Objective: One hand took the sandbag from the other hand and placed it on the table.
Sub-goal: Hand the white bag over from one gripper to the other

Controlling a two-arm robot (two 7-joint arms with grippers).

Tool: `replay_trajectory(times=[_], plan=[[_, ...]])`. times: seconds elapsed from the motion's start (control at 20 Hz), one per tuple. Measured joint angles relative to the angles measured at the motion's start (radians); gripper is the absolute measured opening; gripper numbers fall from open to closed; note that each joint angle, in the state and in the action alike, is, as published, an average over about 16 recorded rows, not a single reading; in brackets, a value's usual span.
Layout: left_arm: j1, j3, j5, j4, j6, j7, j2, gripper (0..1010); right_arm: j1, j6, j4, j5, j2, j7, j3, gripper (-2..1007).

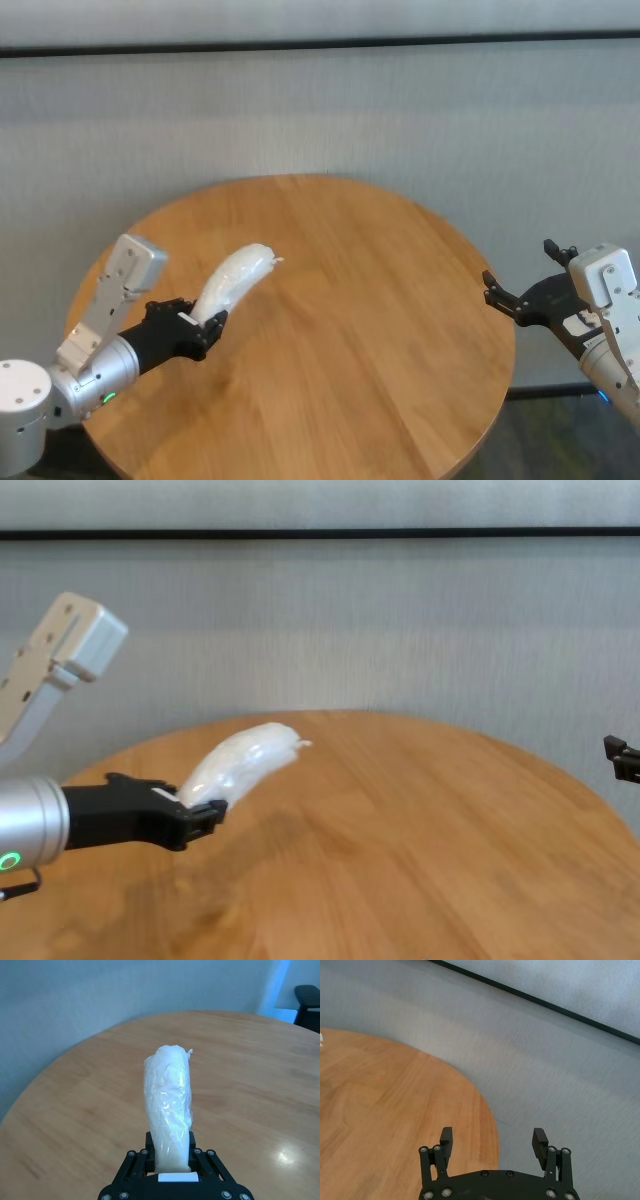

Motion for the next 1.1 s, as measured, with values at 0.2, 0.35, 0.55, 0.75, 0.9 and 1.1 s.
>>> replay_trajectory(times=[0.2, 0.35, 0.55, 0.75, 0.9, 1.1], plan=[[-0.006, 0.020, 0.006, -0.026, 0.010, -0.021, 0.008, 357, 0.000, 0.000, 0.000, 0.000, 0.000, 0.000, 0.000, 1000], [-0.011, 0.033, 0.004, -0.045, 0.018, -0.034, 0.012, 357, 0.000, 0.000, 0.000, 0.000, 0.000, 0.000, 0.000, 1000], [-0.016, 0.044, -0.005, -0.072, 0.025, -0.048, 0.016, 357, 0.000, 0.000, 0.000, 0.000, 0.000, 0.000, 0.000, 1000], [-0.018, 0.052, -0.023, -0.100, 0.026, -0.063, 0.020, 357, 0.000, 0.000, 0.000, 0.000, 0.000, 0.000, 0.000, 1000], [-0.018, 0.055, -0.042, -0.120, 0.022, -0.075, 0.024, 357, 0.000, 0.000, 0.000, 0.000, 0.000, 0.000, 0.000, 1001], [-0.016, 0.058, -0.071, -0.141, 0.010, -0.094, 0.026, 357, 0.000, 0.000, 0.000, 0.000, 0.000, 0.000, 0.000, 1001]])
